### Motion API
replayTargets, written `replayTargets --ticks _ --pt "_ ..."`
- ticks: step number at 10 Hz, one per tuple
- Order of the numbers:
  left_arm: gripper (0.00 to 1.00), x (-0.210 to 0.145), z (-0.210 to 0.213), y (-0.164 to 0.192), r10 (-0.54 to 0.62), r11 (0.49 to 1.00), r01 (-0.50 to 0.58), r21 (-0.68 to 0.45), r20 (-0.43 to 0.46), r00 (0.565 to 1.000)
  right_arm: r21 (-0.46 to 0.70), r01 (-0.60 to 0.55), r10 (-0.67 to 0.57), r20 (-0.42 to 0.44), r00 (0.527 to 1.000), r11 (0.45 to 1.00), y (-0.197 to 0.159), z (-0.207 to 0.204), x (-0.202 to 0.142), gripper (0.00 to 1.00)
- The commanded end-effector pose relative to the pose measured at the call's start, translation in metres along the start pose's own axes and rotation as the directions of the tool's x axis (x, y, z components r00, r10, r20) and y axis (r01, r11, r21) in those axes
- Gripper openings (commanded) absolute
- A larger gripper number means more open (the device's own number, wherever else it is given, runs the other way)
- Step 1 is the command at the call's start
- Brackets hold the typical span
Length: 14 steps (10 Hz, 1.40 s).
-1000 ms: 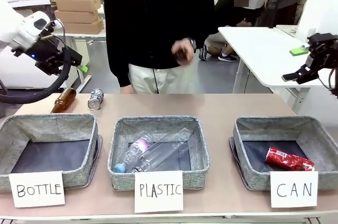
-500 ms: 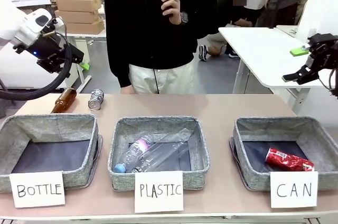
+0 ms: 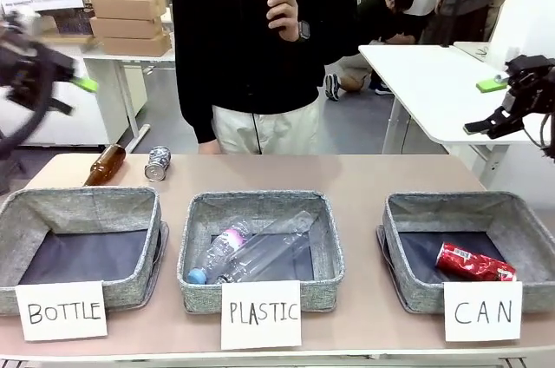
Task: Sort the can waste into the basket.
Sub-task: Pick up the can waste from the table and place it in the right Fabric basket.
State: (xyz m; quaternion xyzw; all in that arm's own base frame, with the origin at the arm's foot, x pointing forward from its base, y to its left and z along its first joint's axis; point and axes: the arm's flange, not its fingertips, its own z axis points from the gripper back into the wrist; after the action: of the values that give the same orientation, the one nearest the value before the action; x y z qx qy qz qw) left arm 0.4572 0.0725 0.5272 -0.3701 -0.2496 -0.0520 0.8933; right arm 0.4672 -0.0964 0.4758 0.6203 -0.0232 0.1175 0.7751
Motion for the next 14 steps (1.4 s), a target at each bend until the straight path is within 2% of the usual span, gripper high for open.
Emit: replayTargets --ticks 1,2,3,4,5,14 --pt "1.00 -0.050 0.064 0.041 0.095 0.982 -0.077 -0.174 0.093 0.991 -0.010 -0.027 0.027 -0.002 1.000 1.000 0.000 0.000 -0.001 1.00" --pt "1.00 -0.074 0.090 0.069 0.169 0.949 -0.112 -0.294 0.176 0.970 -0.010 -0.027 0.027 -0.002 1.000 1.000 0.000 0.000 -0.001 1.00" --pt "1.00 -0.093 0.104 0.098 0.195 0.905 -0.081 -0.417 0.237 0.952 -0.010 -0.027 0.027 -0.002 1.000 1.000 0.000 0.000 -0.001 1.00" --pt "1.00 -0.095 0.109 0.125 0.336 0.839 -0.142 -0.525 0.294 0.895 -0.010 -0.027 0.027 -0.002 1.000 1.000 0.000 0.000 -0.001 1.00" --pt "1.00 -0.085 0.107 0.068 0.178 0.951 -0.118 -0.287 0.193 0.965 -0.010 -0.027 0.027 -0.002 1.000 1.000 0.000 0.000 -0.001 1.00" --pt "1.00 -0.085 0.107 0.068 0.178 0.951 -0.118 -0.287 0.193 0.965 -0.010 -0.027 0.027 -0.002 1.000 1.000 0.000 0.000 -0.001 1.00"
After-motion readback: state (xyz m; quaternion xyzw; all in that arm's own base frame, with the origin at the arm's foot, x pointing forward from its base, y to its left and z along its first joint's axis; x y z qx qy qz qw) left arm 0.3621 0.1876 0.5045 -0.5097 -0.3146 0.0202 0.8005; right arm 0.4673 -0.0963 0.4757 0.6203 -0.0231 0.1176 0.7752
